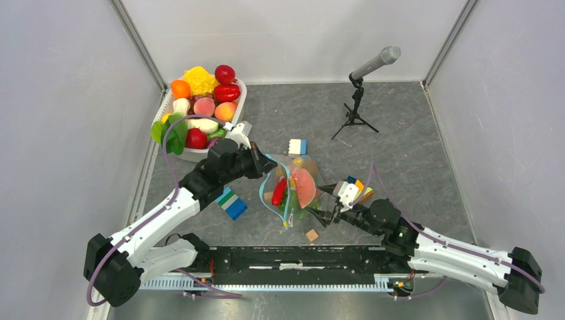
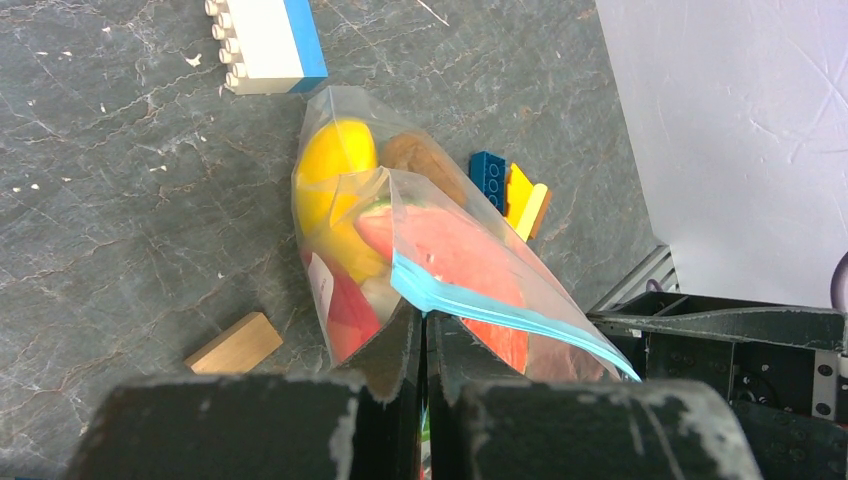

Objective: Place the food in the zip-top bag and seal the zipper
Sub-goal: Adjust the zipper food storage bag at the center of the board.

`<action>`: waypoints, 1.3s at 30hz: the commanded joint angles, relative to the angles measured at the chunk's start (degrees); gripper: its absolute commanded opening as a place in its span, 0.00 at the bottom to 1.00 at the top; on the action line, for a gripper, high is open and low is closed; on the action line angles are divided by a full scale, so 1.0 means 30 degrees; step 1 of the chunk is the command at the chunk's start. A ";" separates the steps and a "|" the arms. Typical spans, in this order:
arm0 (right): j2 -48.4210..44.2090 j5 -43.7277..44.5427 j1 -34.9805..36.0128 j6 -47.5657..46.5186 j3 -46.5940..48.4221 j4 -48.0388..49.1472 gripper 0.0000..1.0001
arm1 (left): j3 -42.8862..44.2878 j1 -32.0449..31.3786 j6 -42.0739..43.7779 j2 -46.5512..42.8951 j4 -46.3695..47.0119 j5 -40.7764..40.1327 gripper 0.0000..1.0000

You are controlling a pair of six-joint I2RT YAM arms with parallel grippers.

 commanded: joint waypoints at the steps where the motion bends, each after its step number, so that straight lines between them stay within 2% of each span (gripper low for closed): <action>1: -0.1185 0.0927 0.0602 -0.1779 -0.1007 0.1914 0.74 | 0.0314 0.0205 -0.0412 -0.0309 0.0986 -0.0339 0.02; 6: -0.1218 0.1062 0.1077 -0.2556 -0.0948 0.1310 0.72 | 0.0323 0.0228 -0.0412 -0.0372 0.0847 -0.0456 0.02; 10: -0.0867 0.1840 0.2360 -0.3842 -0.1164 0.1364 0.73 | 0.0345 0.0234 -0.0416 -0.0428 0.0751 -0.0508 0.02; 22: -0.0333 0.7775 0.7855 -0.6862 -0.2434 0.4834 0.74 | 0.0434 0.0248 -0.0328 -0.0432 0.0605 -0.0515 0.02; 26: -0.0874 0.9125 0.8627 -0.7104 -0.3024 0.5894 0.74 | 0.0431 0.0289 -0.0346 -0.0428 0.0605 -0.0427 0.02; 32: -0.0684 1.0722 0.9442 -0.7408 -0.3144 0.5455 0.74 | 0.0433 0.0292 -0.0355 -0.0399 0.0634 -0.0323 0.02; 39: -0.0742 1.3288 1.1513 -0.8917 -0.4096 0.7872 0.74 | 0.0409 0.0292 -0.0353 -0.0417 0.0633 -0.0364 0.02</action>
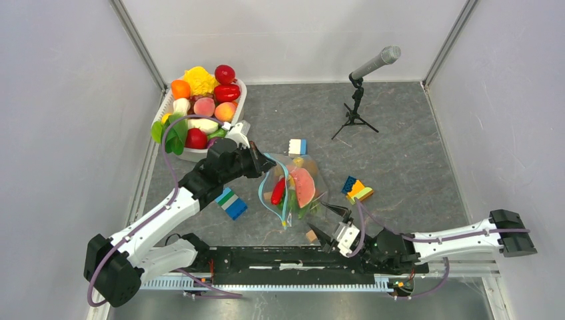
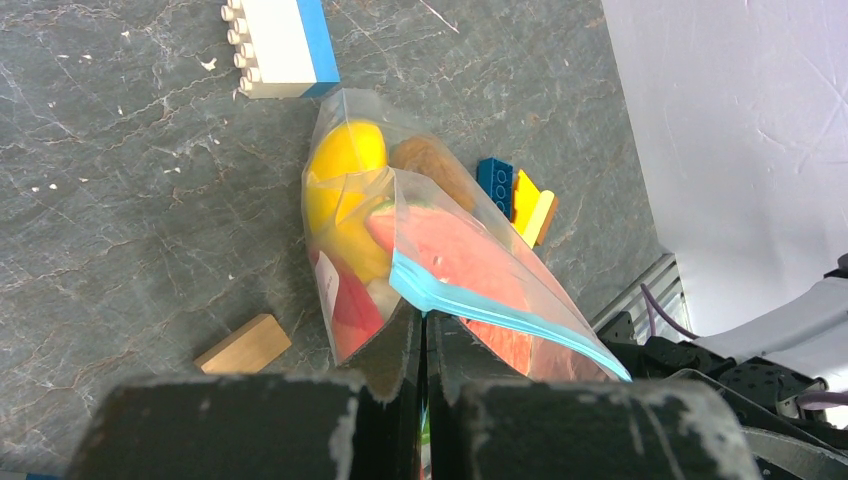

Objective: Place the food in the zip-top bag and seal the zipper
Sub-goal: Adjust the zipper food storage bag at the center of the board.

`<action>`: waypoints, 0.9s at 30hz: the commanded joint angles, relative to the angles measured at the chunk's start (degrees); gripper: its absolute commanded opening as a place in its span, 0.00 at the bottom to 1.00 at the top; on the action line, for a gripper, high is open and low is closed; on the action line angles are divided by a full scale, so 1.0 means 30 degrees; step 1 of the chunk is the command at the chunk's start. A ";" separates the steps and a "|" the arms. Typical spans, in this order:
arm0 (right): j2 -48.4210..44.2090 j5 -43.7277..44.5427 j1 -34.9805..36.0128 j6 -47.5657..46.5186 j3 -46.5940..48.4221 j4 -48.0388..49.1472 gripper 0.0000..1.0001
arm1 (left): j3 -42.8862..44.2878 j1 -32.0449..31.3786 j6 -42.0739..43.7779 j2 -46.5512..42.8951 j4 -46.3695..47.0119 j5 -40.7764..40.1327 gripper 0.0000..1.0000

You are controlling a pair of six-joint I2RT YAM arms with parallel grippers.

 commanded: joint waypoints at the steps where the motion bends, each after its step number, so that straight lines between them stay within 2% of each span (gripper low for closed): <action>1: -0.0086 0.2087 0.0932 -0.1132 -0.0698 0.2225 0.74 | 0.0403 0.0077 -0.0380 -0.0399 0.0714 -0.0078 0.02; 14: -0.1197 0.4249 0.2299 -0.1721 -0.2356 0.3591 0.75 | 0.0458 0.0123 -0.0503 -0.0489 0.0685 -0.0054 0.02; 18: -0.0651 0.5042 0.2804 -0.1406 -0.2271 0.2882 0.75 | 0.0460 0.0116 -0.0529 -0.0487 0.0712 -0.0019 0.02; 27: 0.0051 0.5839 0.3667 -0.1415 -0.2766 0.4952 0.75 | 0.0615 0.0125 -0.0661 -0.0403 0.0773 0.0142 0.02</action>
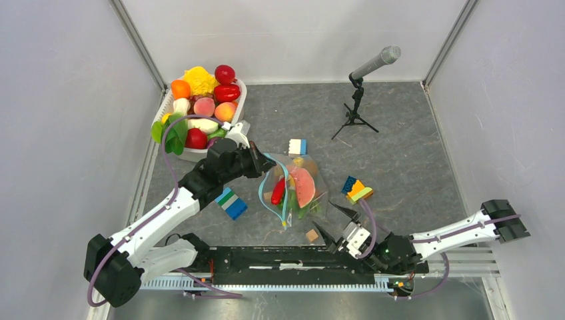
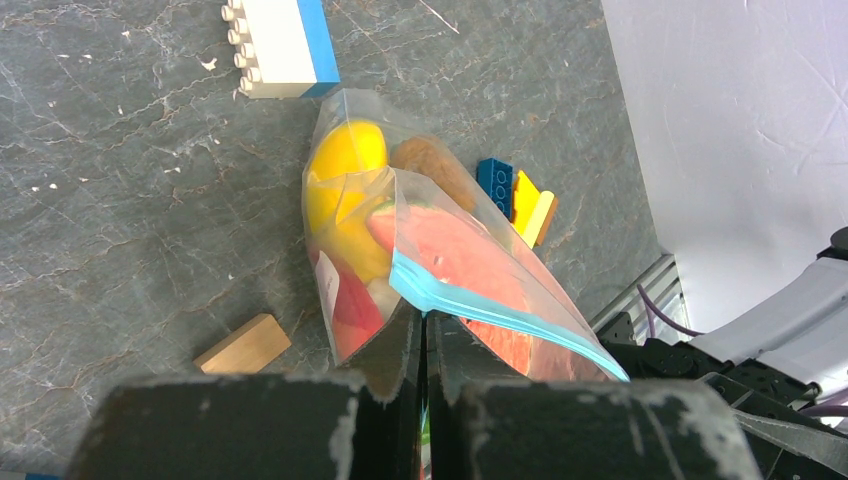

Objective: Place the food in the zip-top bag and seal the zipper
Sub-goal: Adjust the zipper food storage bag at the center of the board.

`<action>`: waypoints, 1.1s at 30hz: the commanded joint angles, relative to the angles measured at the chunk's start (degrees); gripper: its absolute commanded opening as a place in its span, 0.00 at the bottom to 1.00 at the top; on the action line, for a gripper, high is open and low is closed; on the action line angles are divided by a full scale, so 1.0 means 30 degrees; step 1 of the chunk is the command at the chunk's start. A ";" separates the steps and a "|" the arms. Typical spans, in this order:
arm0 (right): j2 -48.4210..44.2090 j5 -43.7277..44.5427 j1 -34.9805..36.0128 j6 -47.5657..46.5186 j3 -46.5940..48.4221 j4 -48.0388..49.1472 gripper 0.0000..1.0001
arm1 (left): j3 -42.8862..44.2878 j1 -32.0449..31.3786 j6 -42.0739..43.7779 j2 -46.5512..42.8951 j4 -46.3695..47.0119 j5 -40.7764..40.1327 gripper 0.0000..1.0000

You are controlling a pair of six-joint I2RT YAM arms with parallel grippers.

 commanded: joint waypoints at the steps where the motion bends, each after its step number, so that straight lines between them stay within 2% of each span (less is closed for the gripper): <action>1: 0.0089 0.1021 0.0310 -0.0008 -0.2369 0.1812 0.75 | 0.0608 0.0105 -0.0617 -0.0364 0.0778 0.0150 0.02; 7: 0.1099 0.3228 0.1089 -0.1239 -0.2569 0.3008 0.75 | 0.0549 0.0110 -0.0646 -0.0385 0.0780 0.0165 0.02; 13: 0.1894 0.3881 0.1704 -0.2777 -0.3442 0.7009 0.75 | 0.0606 0.0106 -0.0617 -0.0377 0.0794 0.0151 0.02; 22: 0.1945 0.4678 0.1724 -0.3195 -0.3536 0.7286 0.74 | 0.0610 0.0110 -0.0646 -0.0340 0.0780 0.0215 0.02; 30: 0.3034 0.4628 0.2105 -0.3933 -0.3803 0.9316 0.75 | 0.0665 0.0110 -0.0588 -0.0362 0.0725 0.0201 0.02; 33: 0.2527 0.3649 0.2138 -0.2850 -0.3590 0.7734 0.72 | 0.0665 0.0110 -0.0588 -0.0362 0.0721 0.0208 0.02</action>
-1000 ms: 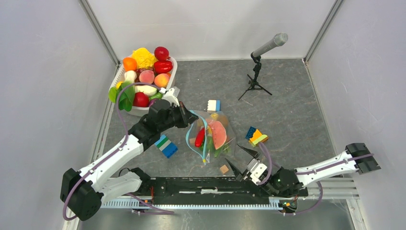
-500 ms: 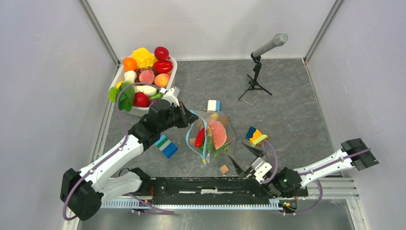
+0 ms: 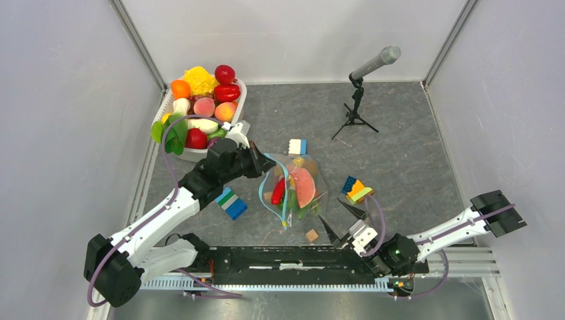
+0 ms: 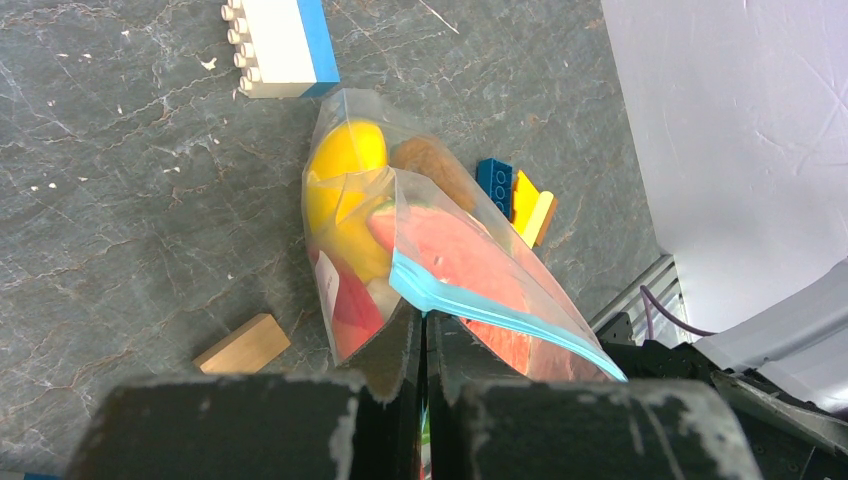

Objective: Place the food in the zip-top bag and seal the zipper
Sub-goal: Adjust the zipper food storage bag at the center of the board.

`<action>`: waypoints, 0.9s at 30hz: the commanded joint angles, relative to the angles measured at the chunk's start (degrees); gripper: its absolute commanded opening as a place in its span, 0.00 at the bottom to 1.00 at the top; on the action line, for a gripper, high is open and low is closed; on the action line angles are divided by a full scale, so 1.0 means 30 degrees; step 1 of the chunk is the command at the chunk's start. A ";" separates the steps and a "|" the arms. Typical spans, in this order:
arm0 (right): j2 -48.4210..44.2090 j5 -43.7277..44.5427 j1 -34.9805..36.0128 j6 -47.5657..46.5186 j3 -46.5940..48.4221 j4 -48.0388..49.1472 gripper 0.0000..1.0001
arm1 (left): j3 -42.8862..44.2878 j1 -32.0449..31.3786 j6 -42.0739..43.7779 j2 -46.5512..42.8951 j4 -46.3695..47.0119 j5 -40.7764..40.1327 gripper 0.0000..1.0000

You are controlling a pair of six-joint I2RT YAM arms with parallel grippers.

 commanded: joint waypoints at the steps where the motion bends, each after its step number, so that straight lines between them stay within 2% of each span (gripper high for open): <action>1: -0.0745 -0.1023 0.0227 0.1102 -0.3410 -0.0690 0.70 | 0.0691 0.0109 -0.0537 -0.0368 0.0721 0.0223 0.02; 7: -0.2533 -0.1256 0.0213 0.1524 -0.4091 -0.1263 0.65 | 0.0534 0.0110 -0.0559 -0.0541 0.0821 0.0291 0.02; 10: -0.3545 -0.1436 0.0211 0.2535 -0.3595 -0.4287 0.65 | 0.0323 0.0110 -0.0716 -0.0576 0.1068 0.0334 0.02; 13: -0.3562 -0.1505 0.0225 0.3177 -0.3394 -0.5324 0.67 | 0.0346 0.0110 -0.0770 -0.0472 0.1103 0.0348 0.02; 19: -0.0664 -0.2383 0.0219 0.3047 -0.2358 -0.4943 0.67 | 0.0401 0.0108 -0.0859 -0.0399 0.1161 0.0349 0.02; 24: 0.2405 -0.2959 0.0183 0.1982 -0.2057 -0.1232 0.67 | 0.0424 0.0110 -0.0918 -0.0329 0.1219 0.0362 0.02; 27: 0.3778 -0.3078 0.0169 0.2063 -0.1486 -0.0724 0.67 | 0.0345 0.0110 -0.0947 -0.0311 0.1275 0.0405 0.02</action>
